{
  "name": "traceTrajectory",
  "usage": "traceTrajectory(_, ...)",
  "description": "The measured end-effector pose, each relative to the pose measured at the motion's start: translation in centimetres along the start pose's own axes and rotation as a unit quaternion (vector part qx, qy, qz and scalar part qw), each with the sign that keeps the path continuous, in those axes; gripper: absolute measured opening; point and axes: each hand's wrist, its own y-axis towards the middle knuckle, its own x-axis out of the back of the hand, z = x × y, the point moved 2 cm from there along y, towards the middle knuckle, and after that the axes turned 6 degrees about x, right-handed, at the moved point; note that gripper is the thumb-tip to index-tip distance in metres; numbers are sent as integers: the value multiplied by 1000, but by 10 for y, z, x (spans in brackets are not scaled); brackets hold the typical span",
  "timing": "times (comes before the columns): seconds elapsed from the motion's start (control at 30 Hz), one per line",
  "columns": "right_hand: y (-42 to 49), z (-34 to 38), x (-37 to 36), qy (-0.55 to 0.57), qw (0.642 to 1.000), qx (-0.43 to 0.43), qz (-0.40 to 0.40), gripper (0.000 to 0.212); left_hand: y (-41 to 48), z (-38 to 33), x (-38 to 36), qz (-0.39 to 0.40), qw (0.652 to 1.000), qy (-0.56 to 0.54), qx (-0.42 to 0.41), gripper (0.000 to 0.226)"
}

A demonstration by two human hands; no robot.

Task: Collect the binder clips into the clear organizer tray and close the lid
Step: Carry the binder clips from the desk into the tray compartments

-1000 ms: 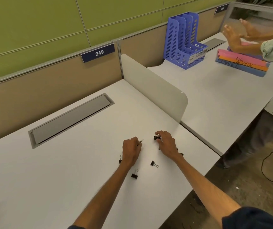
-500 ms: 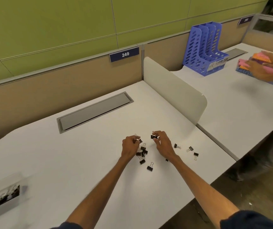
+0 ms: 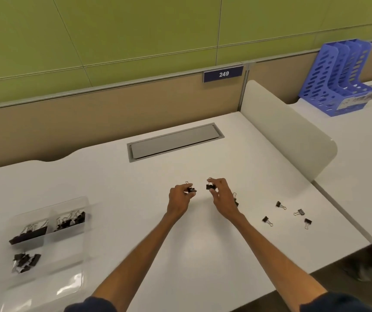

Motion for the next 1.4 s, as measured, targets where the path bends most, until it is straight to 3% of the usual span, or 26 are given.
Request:
traceTrajectory(0.37,12,35,-63,16,995,49,86,27,-9,32,61,-76,997,22,16,17)
traceTrajectory(0.73,31,111,-130,134,983,74,103,21,-23,49,123,-123,987,-105,-17,15)
traceTrajectory(1.03,35,150,-176,116,975,99,162,22,-35,85,178,-142,990,3,23,13)
traceTrajectory(1.4,28,226,-251,99,955,167,223,21,-84,135,276,-277,960,-5,39,9)
